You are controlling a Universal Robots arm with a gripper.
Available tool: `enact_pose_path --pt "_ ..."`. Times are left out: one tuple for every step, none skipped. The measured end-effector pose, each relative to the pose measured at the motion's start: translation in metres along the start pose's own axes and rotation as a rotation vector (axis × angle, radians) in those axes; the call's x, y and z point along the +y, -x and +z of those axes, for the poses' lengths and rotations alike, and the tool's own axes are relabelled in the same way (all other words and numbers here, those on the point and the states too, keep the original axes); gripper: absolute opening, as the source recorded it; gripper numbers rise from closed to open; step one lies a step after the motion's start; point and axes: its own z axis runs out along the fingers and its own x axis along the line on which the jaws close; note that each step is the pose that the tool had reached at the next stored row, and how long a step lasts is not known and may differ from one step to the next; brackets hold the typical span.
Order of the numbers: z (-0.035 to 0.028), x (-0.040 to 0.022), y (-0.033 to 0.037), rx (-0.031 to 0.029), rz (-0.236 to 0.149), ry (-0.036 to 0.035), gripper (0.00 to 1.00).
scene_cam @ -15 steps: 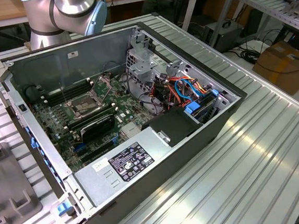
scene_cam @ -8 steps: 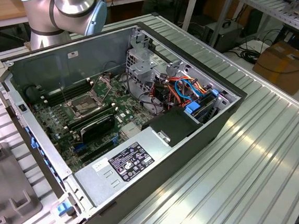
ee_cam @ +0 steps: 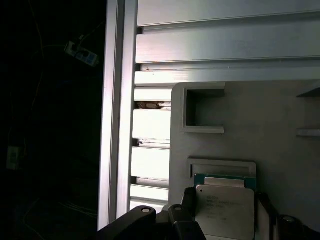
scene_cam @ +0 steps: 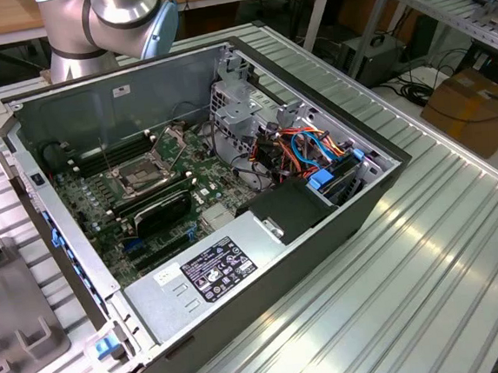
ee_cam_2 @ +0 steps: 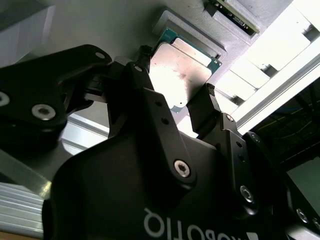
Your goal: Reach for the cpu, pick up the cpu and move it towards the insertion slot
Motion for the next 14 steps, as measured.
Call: enact_pose_path --pt "0.0 0.0 0.0001 0.0 0.0 -0.0008 0.55" --pt "0.0 0.0 0.0 0.0 0.0 -0.0008 0.55" --pt "0.0 0.0 0.0 0.0 0.0 -0.0009 0.55" --pt "-0.0005 0.0001 0.0001 -0.0001 0.0 -0.0009 0.55" --pt "-0.0011 0.0001 0.0 -0.0001 0.0 -0.0009 0.55" --pt "-0.0019 0.0001 -0.0001 0.0001 0.0 -0.001 0.55" --pt "-0.0027 0.0001 -0.0001 0.0 0.0 -0.001 0.55" --pt "-0.0033 0.0001 -0.0001 0.0 0.0 -0.0009 0.55" --pt "-0.0042 0.0002 -0.0001 -0.0001 0.0 -0.0009 0.55" --pt "-0.0051 0.0002 -0.0001 0.0001 0.0 -0.001 0.55" --pt "-0.0057 0.0002 -0.0001 -0.0002 0.0 -0.0007 0.55" --pt "-0.0063 0.0002 -0.0001 -0.0001 0.0 -0.0008 0.55" --pt "-0.0068 0.0002 -0.0002 0.0 0.0 -0.0009 0.55" --pt "-0.0075 0.0002 -0.0002 0.0001 0.0 -0.0009 0.55"
